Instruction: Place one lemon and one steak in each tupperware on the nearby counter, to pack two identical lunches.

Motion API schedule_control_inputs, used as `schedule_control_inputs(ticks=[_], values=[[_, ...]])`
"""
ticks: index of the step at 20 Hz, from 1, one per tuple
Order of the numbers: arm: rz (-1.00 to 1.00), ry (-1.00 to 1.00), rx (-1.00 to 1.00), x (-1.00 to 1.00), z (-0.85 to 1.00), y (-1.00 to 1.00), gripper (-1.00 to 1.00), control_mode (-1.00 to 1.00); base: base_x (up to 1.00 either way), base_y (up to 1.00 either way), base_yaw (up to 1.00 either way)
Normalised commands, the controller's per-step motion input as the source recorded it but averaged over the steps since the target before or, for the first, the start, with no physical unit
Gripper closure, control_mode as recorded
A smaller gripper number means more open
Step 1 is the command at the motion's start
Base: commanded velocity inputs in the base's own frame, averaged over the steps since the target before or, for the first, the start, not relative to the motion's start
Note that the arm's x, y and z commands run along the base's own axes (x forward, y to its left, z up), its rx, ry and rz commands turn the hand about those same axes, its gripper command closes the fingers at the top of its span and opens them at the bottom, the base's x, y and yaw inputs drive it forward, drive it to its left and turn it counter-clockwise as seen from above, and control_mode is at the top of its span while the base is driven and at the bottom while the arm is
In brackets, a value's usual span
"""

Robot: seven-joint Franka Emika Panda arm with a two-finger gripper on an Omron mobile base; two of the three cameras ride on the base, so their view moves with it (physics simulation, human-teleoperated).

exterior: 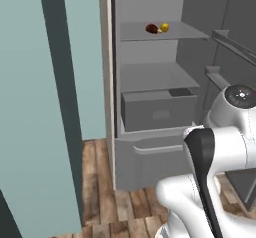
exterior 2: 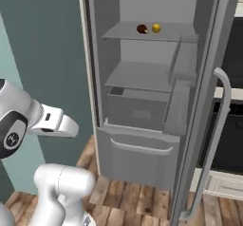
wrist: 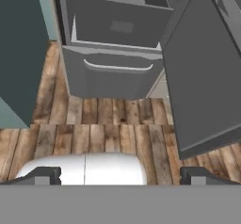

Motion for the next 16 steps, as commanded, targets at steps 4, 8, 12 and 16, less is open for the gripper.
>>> schedule_control_inputs(ticks=[4, 8, 12, 16], values=[[0.00, 0.00, 0.00, 0.00, 0.00, 0.00, -1.00, 1.00, 0.39, 0.02, -0.28], [0.00, 0.00, 0.00, 0.00, 0.00, 0.00, -1.00, 1.00, 0.61, 0.04, -0.13], [0.00, 0.00, 0.00, 0.00, 0.00, 0.00, -1.00, 1.00, 0.69, -0.01, -0.01], [0.00, 0.00, 0.00, 0.00, 0.00, 0.00, -1.00, 1.00, 0.73, -0.02, 0.00]])
